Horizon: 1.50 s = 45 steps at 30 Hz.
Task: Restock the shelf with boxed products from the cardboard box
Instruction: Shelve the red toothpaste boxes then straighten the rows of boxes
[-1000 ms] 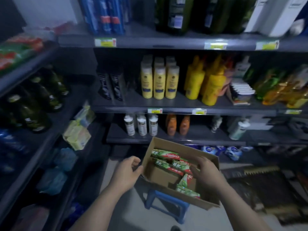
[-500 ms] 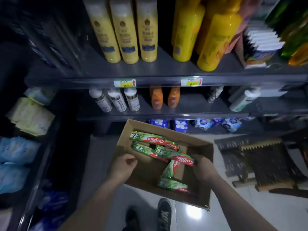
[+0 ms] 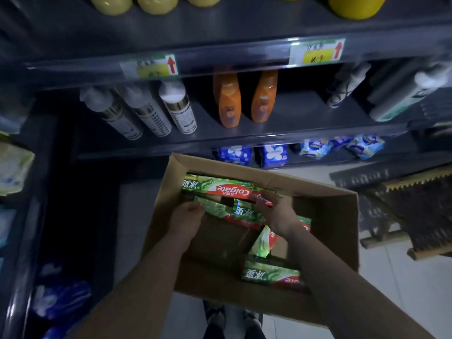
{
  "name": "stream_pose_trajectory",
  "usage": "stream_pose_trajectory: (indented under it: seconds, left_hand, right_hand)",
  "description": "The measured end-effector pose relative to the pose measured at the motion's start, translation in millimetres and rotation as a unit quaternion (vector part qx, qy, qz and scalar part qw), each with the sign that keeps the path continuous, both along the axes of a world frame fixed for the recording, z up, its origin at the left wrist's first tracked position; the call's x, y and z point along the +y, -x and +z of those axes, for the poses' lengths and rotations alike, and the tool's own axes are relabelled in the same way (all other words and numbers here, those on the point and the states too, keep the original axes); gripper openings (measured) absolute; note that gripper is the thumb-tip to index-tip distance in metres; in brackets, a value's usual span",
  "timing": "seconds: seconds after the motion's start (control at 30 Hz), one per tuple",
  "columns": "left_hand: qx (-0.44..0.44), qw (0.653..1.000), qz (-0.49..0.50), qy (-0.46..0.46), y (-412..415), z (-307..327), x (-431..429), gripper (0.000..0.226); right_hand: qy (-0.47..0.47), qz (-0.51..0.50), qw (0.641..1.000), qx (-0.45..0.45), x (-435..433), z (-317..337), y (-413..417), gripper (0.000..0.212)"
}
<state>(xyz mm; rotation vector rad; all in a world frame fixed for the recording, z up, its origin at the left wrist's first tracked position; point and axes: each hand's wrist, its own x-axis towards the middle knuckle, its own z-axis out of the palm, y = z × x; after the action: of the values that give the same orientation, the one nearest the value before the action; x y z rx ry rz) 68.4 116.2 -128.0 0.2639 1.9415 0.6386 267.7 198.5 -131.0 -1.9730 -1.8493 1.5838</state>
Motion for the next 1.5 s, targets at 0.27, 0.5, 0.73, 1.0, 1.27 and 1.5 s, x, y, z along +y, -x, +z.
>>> stream_pose_trajectory:
  seconds: [0.27, 0.5, 0.73, 1.0, 1.27, 1.5]
  left_hand:
    - [-0.041, 0.999, 0.034, 0.009, 4.9, -40.0, -0.7, 0.015]
    - [-0.164, 0.981, 0.105, -0.013, -14.2, -28.9, 6.7, 0.015]
    - [-0.249, 0.953, 0.171, -0.002, -38.7, -15.5, 14.0, 0.015]
    - [-0.155, 0.984, 0.088, -0.006, -28.9, -8.4, -7.7, 0.028]
    - [0.014, 0.999, -0.004, -0.042, -23.4, -5.2, -34.0, 0.041]
    - [0.026, 0.997, 0.0, -0.072, -20.4, 27.8, -43.4, 0.042]
  right_hand:
    - [0.026, -0.076, 0.996, 0.032, 12.7, -49.5, 35.0, 0.034]
    - [0.1, -0.144, 0.97, 0.168, 3.0, -9.3, 21.6, 0.027]
    - [0.147, -0.057, 0.97, 0.187, -3.3, 9.1, -8.9, 0.016]
    - [-0.044, 0.159, 0.98, -0.112, -6.1, -29.9, -50.2, 0.053]
    - [-0.05, 0.178, 0.966, -0.183, -19.2, -42.5, -43.1, 0.049]
    - [0.054, 0.054, 0.997, 0.0, -23.3, -4.0, -45.5, 0.044]
